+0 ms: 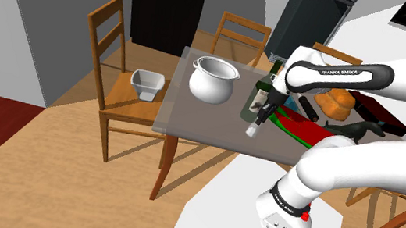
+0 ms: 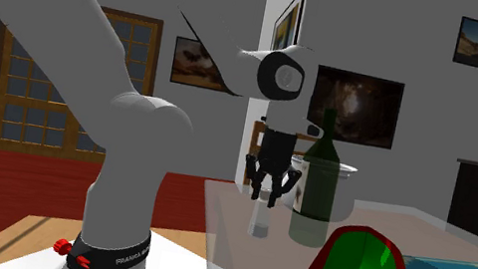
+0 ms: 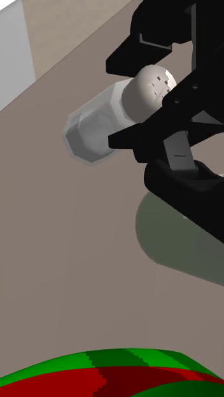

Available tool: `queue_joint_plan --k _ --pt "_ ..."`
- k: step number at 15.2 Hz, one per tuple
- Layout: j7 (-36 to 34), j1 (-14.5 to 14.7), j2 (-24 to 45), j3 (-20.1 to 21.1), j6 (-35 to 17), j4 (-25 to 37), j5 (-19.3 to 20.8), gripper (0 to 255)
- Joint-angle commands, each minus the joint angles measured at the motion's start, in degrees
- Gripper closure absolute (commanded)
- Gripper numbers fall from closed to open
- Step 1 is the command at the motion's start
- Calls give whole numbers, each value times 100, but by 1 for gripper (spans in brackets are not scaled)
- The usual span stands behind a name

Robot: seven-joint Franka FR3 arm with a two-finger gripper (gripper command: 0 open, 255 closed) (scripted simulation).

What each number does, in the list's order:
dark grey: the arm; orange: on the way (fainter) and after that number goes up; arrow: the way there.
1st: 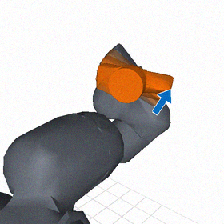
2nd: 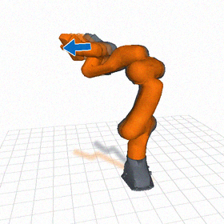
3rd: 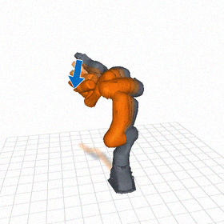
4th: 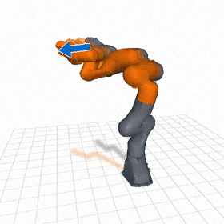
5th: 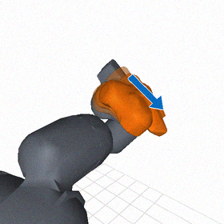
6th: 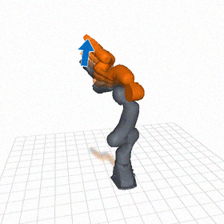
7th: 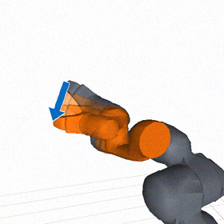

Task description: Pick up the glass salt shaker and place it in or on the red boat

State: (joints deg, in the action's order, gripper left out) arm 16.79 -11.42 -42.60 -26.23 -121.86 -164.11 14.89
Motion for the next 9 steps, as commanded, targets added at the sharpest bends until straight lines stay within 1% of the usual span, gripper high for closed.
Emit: queue_joint_plan --k 1,8,9 --pt "0 1 1 0 1 -3 -1 255" --pt "0 0 1 0 0 -3 -1 255" --pt "-6 1 -54 28 103 45 -19 255"
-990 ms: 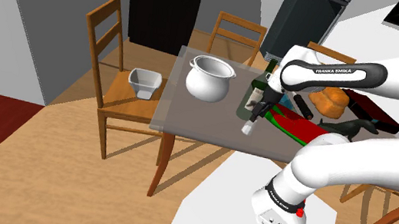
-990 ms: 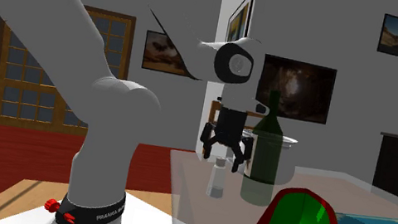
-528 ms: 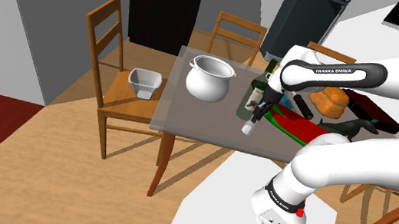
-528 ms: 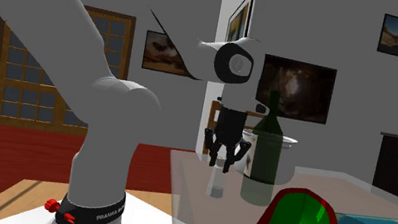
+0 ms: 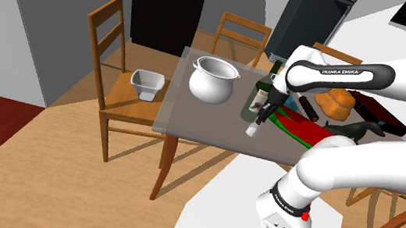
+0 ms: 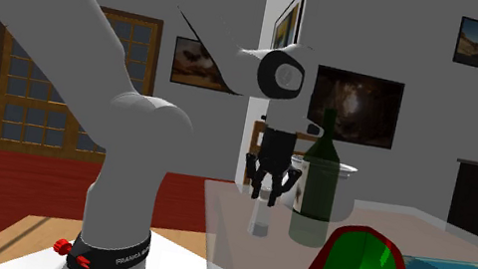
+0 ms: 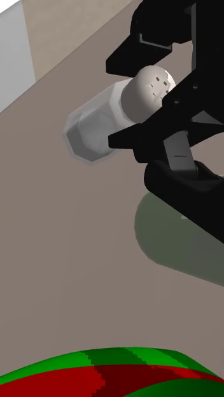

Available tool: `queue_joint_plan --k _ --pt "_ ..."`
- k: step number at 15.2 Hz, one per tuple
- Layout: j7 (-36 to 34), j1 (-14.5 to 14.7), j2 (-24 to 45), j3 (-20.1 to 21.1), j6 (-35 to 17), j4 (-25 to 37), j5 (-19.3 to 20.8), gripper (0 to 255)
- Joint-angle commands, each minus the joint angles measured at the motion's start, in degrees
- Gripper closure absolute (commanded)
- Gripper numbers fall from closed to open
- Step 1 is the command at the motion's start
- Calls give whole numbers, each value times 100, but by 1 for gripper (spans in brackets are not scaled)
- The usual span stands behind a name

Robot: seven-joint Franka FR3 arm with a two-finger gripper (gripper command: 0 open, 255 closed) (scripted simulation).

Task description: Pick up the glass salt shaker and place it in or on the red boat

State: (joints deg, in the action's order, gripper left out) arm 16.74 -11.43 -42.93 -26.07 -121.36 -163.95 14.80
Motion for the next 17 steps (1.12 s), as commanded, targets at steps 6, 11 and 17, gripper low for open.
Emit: queue_joint_plan --k 6,11,17 --pt "-36 21 -286 171 638 354 -119 255" --pt "-59 48 -438 292 1089 657 -211 255" --pt "-83 87 -549 422 1592 1053 -318 255"
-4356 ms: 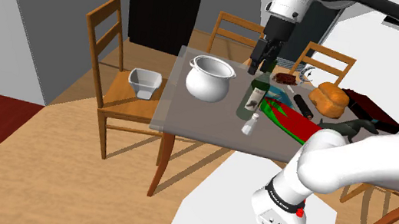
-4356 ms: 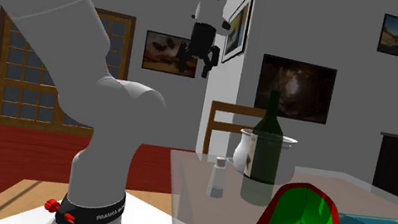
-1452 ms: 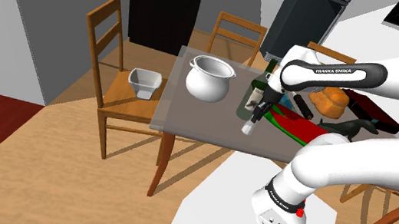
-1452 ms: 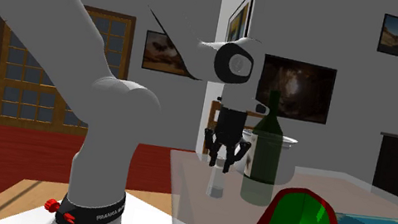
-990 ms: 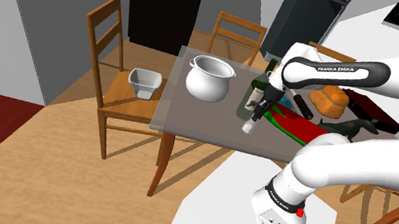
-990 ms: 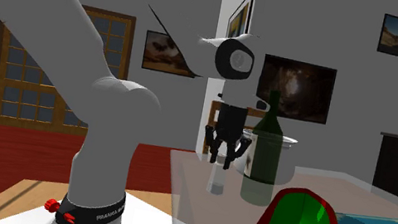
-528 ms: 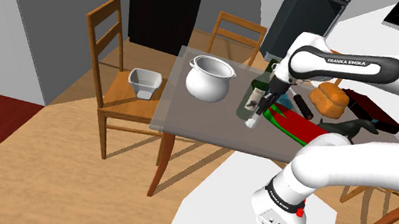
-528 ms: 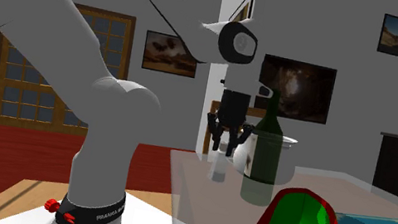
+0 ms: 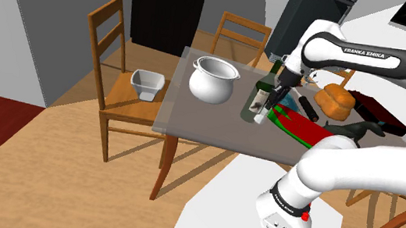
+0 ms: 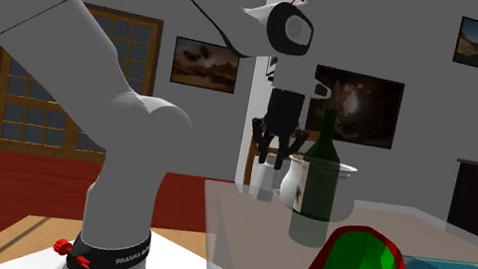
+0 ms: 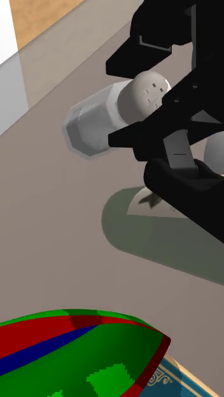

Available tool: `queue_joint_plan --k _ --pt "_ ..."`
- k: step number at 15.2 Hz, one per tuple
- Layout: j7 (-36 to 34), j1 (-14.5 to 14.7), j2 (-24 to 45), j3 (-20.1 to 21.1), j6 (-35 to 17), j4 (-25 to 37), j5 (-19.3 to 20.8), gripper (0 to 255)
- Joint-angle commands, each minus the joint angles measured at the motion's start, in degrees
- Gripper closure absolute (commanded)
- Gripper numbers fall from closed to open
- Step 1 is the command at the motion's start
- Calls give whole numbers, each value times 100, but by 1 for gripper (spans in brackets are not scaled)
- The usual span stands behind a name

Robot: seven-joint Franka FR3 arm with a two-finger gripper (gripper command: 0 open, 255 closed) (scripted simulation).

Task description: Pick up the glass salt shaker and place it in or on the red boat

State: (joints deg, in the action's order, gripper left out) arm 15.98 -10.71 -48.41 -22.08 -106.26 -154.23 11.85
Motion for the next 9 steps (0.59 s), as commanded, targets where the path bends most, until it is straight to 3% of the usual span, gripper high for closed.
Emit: queue_joint_plan --k 1,9 --pt "-10 22 -12 43 162 150 -40 255" --pt "-35 81 -43 189 778 738 -169 255"
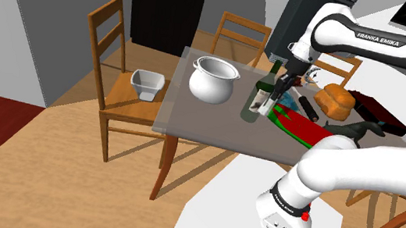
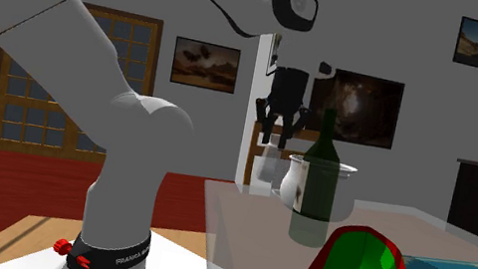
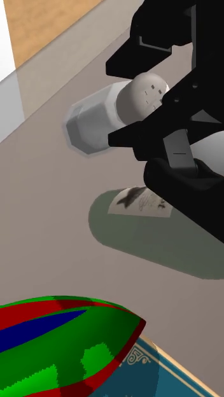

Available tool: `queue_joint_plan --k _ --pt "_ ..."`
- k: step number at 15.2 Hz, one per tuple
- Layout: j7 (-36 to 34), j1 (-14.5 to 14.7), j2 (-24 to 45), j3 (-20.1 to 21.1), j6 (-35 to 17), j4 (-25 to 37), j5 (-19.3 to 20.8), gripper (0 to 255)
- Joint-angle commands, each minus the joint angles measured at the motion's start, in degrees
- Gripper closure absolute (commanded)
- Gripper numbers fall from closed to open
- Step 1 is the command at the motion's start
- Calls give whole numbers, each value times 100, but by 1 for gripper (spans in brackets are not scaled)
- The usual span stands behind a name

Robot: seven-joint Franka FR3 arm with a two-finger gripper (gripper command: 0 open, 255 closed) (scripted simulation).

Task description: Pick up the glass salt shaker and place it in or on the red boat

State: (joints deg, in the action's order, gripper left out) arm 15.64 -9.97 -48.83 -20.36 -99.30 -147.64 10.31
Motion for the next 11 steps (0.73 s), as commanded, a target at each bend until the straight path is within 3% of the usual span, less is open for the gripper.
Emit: queue_joint_plan --k 1,6,11 --pt "-3 14 2 33 156 157 -30 255" --pt "-14 50 34 102 487 520 -96 255" --pt "652 -241 -107 -451 825 771 357 255"
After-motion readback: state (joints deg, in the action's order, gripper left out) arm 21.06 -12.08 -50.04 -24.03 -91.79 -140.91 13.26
